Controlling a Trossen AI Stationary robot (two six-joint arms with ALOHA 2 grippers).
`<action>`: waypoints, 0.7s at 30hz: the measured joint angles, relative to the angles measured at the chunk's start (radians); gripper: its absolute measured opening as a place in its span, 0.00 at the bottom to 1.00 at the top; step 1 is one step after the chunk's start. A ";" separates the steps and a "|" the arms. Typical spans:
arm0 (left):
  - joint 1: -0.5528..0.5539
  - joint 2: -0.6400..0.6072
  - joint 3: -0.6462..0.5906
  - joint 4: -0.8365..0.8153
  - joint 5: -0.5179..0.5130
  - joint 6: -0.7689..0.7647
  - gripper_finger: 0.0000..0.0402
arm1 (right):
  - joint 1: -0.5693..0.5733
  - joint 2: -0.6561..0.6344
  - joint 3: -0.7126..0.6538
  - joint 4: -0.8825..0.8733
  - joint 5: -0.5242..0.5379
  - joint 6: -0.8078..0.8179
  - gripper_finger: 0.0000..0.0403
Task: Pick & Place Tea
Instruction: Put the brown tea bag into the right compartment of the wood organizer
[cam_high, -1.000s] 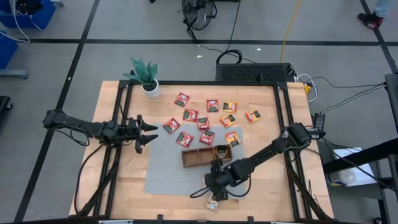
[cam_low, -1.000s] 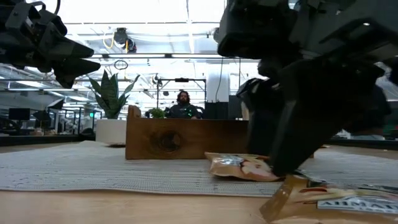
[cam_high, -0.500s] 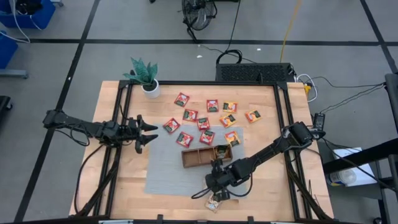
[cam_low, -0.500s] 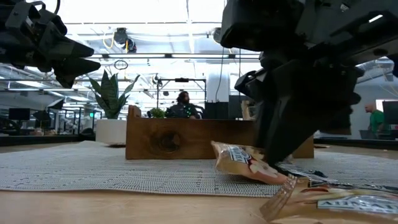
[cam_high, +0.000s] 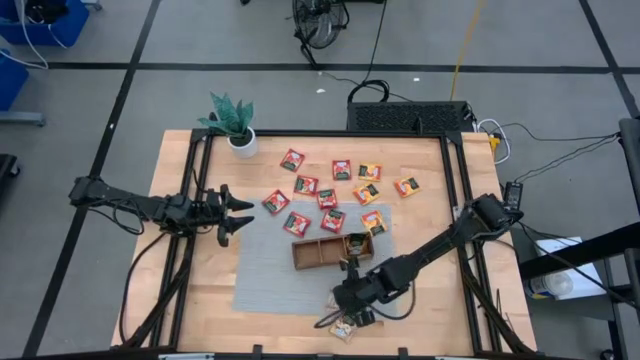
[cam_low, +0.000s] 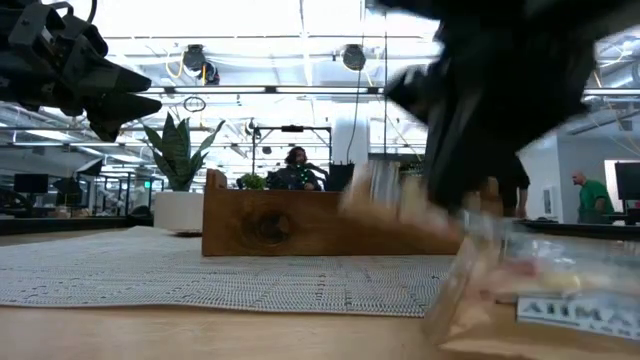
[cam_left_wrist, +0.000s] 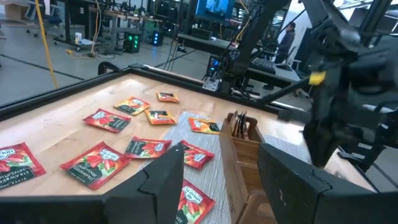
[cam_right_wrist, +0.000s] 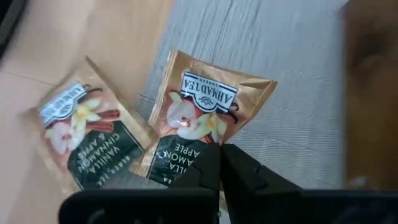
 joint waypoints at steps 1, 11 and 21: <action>0.000 0.000 0.000 0.000 0.000 0.000 0.51 | 0.009 -0.023 0.000 -0.024 0.039 -0.010 0.00; 0.000 0.000 0.000 0.000 0.000 0.000 0.51 | -0.031 -0.246 0.003 -0.522 0.394 -0.025 0.00; 0.000 0.000 0.000 -0.001 0.000 0.000 0.51 | -0.099 -0.085 0.186 -0.907 0.499 -0.211 0.00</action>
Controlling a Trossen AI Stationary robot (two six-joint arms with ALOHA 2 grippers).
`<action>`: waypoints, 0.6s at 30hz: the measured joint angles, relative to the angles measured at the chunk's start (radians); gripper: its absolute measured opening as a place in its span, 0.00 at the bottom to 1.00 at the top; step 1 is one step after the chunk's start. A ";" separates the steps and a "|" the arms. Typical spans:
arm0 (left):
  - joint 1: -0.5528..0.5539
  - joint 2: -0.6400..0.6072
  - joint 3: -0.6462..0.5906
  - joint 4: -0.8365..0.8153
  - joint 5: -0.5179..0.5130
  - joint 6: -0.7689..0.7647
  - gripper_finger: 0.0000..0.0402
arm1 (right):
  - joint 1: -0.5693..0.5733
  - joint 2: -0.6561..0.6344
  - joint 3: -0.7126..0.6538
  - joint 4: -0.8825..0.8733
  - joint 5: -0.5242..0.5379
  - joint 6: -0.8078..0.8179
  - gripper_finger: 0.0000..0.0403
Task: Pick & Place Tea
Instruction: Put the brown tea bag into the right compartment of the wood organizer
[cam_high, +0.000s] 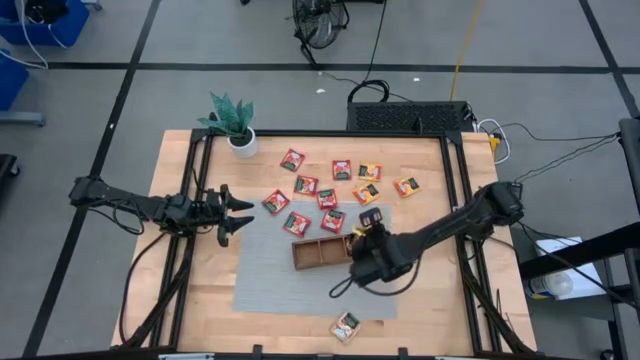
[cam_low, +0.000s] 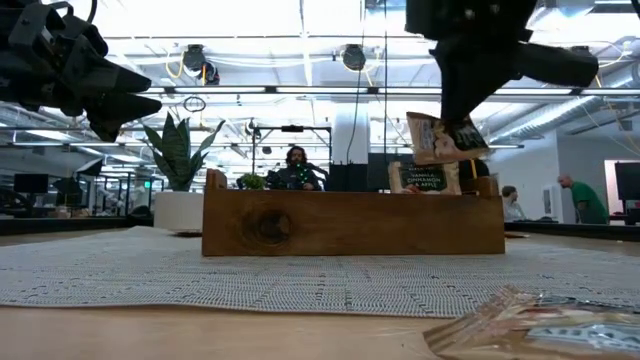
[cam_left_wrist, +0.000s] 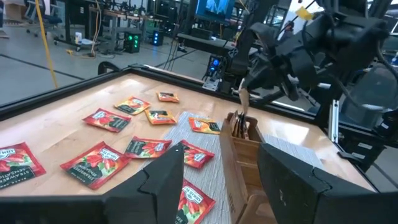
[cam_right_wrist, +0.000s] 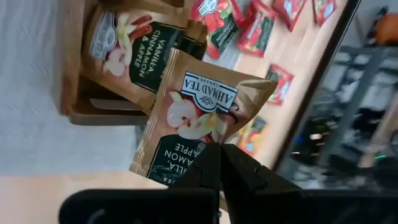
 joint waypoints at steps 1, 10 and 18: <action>0.000 0.000 0.000 0.000 0.000 0.000 0.51 | 0.005 0.018 0.020 -0.014 0.001 -0.012 0.00; 0.000 0.000 0.000 0.000 0.000 0.000 0.51 | 0.033 0.081 0.109 0.011 0.020 0.072 0.00; 0.000 0.000 0.000 0.000 0.000 0.000 0.51 | 0.084 0.077 0.016 0.084 0.157 0.549 0.00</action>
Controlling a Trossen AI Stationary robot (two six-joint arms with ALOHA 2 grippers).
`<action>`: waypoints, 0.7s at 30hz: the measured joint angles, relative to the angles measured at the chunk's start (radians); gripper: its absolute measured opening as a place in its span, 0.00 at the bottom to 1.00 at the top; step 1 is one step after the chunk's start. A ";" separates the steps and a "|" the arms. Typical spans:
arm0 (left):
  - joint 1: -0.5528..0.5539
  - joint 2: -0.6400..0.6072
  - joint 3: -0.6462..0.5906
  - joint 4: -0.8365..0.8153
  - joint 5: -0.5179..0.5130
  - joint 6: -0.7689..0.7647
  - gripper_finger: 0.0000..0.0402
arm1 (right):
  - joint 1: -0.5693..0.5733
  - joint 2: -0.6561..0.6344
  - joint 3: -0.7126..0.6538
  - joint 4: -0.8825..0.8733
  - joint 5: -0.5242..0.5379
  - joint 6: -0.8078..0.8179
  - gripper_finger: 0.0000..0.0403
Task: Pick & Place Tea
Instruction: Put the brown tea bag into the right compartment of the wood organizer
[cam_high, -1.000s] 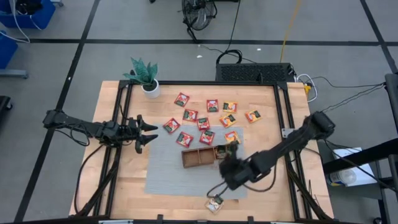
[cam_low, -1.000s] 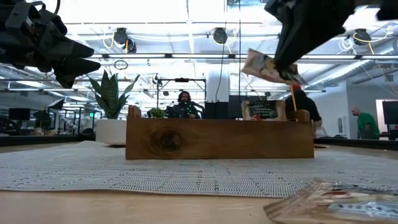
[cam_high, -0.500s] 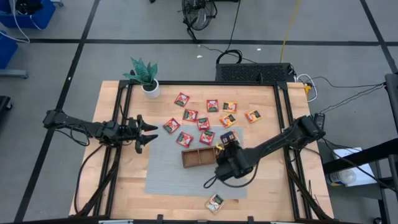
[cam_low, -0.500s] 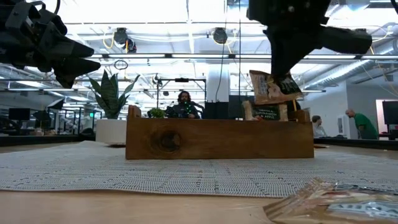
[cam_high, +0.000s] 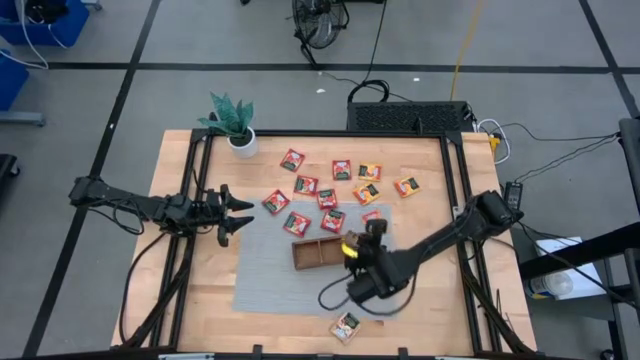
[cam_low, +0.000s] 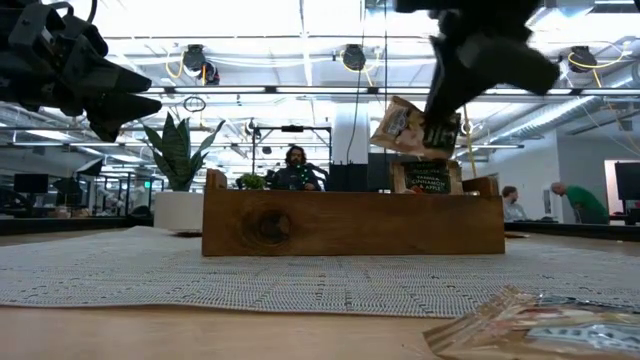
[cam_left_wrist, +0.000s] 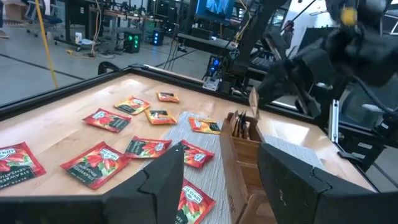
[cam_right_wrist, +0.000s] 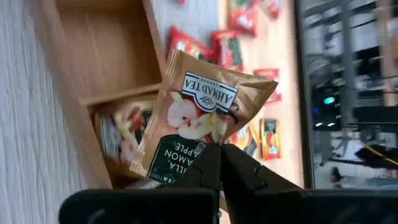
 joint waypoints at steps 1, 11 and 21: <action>0.000 0.000 0.000 0.000 0.000 0.000 0.51 | 0.015 0.001 -0.029 0.033 0.037 0.032 0.00; 0.000 0.000 0.000 0.000 0.000 0.000 0.51 | 0.094 0.001 -0.241 0.302 0.259 0.245 0.00; 0.000 0.000 0.000 0.000 0.000 0.000 0.51 | 0.131 0.001 -0.396 0.634 0.355 0.216 0.00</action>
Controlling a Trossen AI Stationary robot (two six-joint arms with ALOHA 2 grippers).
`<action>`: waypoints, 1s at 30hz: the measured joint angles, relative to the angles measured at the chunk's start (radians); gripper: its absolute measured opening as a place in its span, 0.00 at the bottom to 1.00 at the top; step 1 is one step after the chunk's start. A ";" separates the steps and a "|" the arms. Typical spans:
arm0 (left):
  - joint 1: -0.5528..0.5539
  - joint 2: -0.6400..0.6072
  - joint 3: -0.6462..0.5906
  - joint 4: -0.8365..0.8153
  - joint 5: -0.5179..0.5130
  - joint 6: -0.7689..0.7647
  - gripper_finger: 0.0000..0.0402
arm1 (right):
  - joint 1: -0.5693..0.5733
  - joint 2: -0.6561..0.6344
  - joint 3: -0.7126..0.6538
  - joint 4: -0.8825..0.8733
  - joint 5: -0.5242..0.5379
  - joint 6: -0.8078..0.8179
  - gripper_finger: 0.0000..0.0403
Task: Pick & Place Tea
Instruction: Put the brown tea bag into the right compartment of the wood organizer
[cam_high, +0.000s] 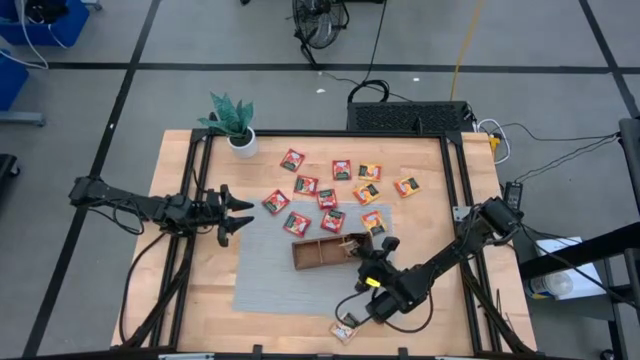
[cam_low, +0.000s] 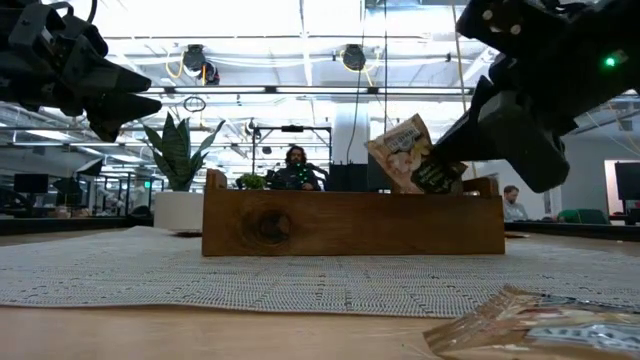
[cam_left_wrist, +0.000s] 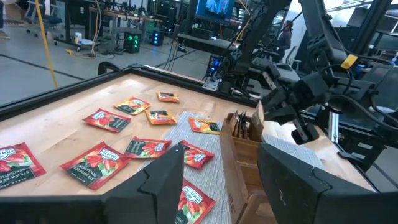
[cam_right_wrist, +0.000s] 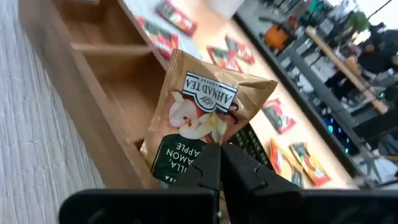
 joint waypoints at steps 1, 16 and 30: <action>0.000 0.000 0.000 0.000 0.000 0.000 0.51 | 0.002 0.000 -0.009 0.029 0.016 -0.014 0.00; 0.000 0.000 0.000 0.000 0.000 0.000 0.51 | 0.007 0.000 -0.053 0.077 -0.045 -0.067 0.11; 0.000 0.000 0.000 0.000 0.000 0.000 0.51 | 0.023 -0.073 -0.054 0.054 -0.064 -0.140 0.39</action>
